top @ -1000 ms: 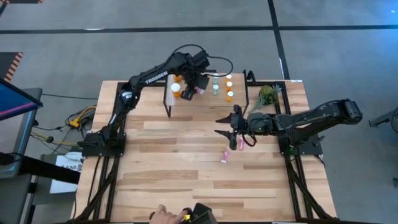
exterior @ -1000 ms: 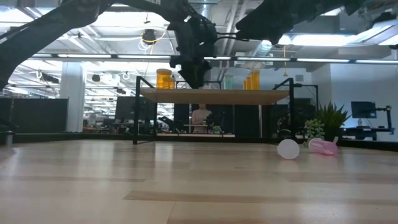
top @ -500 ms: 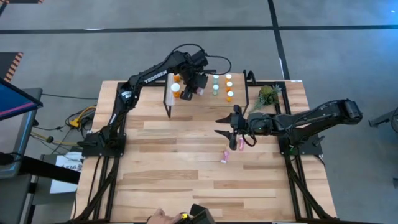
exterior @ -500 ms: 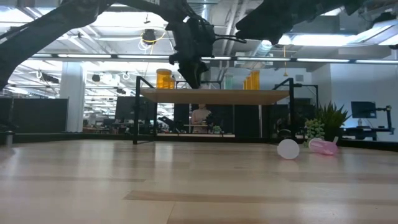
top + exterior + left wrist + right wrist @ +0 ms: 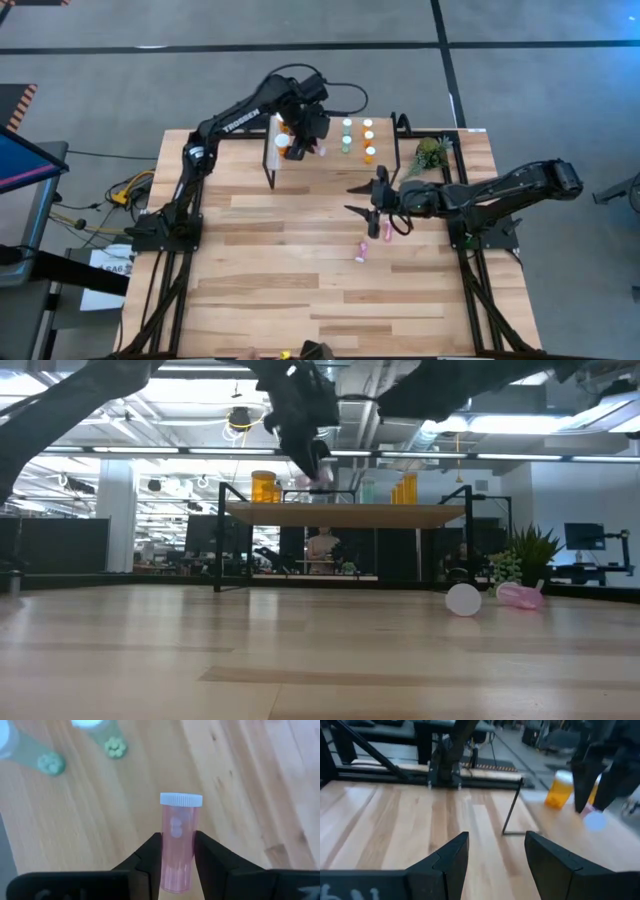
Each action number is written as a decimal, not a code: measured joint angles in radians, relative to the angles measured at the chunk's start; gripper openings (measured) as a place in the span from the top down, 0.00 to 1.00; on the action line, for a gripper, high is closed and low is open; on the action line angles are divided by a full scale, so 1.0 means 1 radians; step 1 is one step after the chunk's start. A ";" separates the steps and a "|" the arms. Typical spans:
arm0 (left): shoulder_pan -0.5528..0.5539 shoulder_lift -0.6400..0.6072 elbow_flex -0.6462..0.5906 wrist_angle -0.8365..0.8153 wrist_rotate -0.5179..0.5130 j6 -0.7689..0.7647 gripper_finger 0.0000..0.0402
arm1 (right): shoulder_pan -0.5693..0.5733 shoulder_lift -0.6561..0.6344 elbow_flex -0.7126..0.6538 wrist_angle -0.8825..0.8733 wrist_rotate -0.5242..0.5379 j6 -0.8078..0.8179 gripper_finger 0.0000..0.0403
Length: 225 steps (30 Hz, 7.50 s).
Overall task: Pick and place medicine bottles onto shelf by color
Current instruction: Put the bottom right pink pill bottle on the shelf
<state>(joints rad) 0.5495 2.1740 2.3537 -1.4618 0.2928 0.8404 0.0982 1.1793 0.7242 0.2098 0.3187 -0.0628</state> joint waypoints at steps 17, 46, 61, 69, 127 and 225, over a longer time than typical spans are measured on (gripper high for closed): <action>-0.056 -0.131 0.001 -0.014 0.067 -0.022 0.79 | -0.220 0.040 0.186 -0.082 -0.106 -0.191 0.46; -0.061 -0.128 0.001 -0.023 0.051 -0.028 0.79 | -0.314 0.297 0.384 -0.116 -0.155 -0.284 0.43; -0.063 -0.128 0.001 -0.025 0.067 -0.033 0.79 | -0.330 0.300 0.383 -0.123 -0.151 -0.267 0.43; -0.078 -0.128 0.001 -0.024 0.058 -0.029 0.79 | -0.343 0.298 0.384 -0.103 -0.156 -0.257 0.43; -0.079 -0.128 0.000 0.012 -0.123 -0.086 0.63 | -0.332 0.299 0.383 -0.112 -0.152 -0.261 0.66; -0.145 -0.813 -1.230 1.434 -0.029 -0.172 0.47 | -0.425 0.298 0.726 -0.755 -0.296 -0.120 0.65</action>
<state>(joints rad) 0.4049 1.3609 1.1233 -0.0277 0.2643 0.6680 -0.3271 1.4773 1.4498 -0.5456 0.0223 -0.1828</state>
